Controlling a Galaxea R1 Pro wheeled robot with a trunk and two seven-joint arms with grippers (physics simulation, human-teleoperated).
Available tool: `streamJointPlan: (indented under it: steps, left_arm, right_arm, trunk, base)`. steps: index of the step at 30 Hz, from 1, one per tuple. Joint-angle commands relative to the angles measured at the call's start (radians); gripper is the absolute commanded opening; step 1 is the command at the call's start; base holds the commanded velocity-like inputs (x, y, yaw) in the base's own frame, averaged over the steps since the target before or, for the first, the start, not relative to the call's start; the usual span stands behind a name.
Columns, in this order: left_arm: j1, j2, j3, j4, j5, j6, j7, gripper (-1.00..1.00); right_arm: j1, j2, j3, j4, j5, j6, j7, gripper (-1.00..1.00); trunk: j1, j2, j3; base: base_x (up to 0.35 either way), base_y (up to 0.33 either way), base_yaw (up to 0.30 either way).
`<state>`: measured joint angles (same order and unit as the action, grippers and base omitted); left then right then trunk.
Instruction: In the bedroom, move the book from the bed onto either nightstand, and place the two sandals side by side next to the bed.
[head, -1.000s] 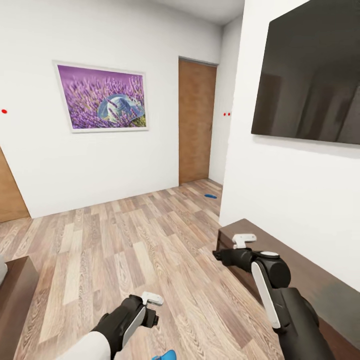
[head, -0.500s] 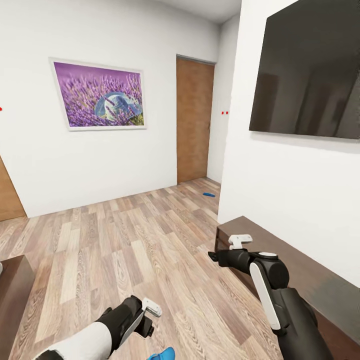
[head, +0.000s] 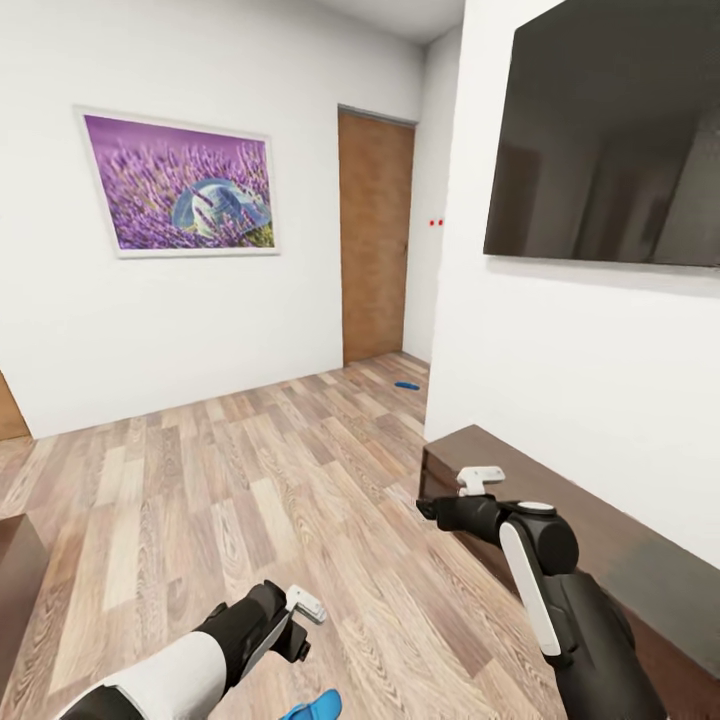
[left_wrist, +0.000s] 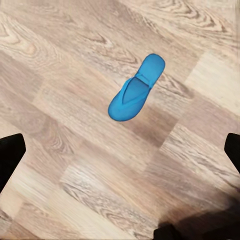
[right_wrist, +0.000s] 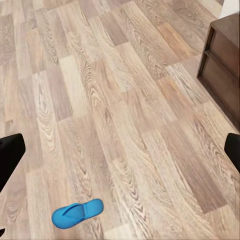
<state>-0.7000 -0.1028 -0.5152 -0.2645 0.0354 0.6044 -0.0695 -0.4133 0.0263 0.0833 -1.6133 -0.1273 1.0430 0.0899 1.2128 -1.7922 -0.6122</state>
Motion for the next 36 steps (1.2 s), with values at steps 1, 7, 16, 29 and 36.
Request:
streamJointPlan:
  steps: [1,7,16,29,36]
  left_arm:
    - [-0.001,0.001,-0.006,-0.002,-0.003,0.004,-0.005,1.00]
    - [-0.001,0.001,-0.002,-0.004,-0.037,0.002,-0.035,1.00]
    - [-0.003,0.002,0.005,-0.006,-0.049,0.003,-0.065,1.00]
    - [-0.002,0.028,0.006,-0.002,-0.053,-0.037,-0.076,1.00]
    - [-0.002,0.066,0.002,0.000,-0.054,-0.061,-0.132,1.00]
  right_arm:
    - [-0.003,0.001,-0.001,0.000,-0.002,0.004,0.001,1.00]
    - [-0.055,0.002,-0.005,0.000,-0.008,0.004,0.001,1.00]
    - [-0.102,0.010,-0.004,0.000,-0.013,0.004,0.002,1.00]
    - [-0.113,0.011,-0.001,0.000,-0.015,0.004,0.002,1.00]
    - [-0.114,0.007,0.001,0.000,-0.017,0.004,0.004,1.00]
  trunk:
    - [0.004,-0.008,-0.004]
    - [0.027,-0.050,-0.023]
    - [0.061,-0.113,-0.051]
    - [0.111,-0.204,-0.092]
    - [0.138,-0.253,-0.114]
  base:
    - [0.000,0.000,-0.234]
    - [0.000,0.000,-0.248]
    - [0.000,0.000,-0.166]
    - [0.000,0.000,-0.027]
    - [0.000,0.000,-0.004]
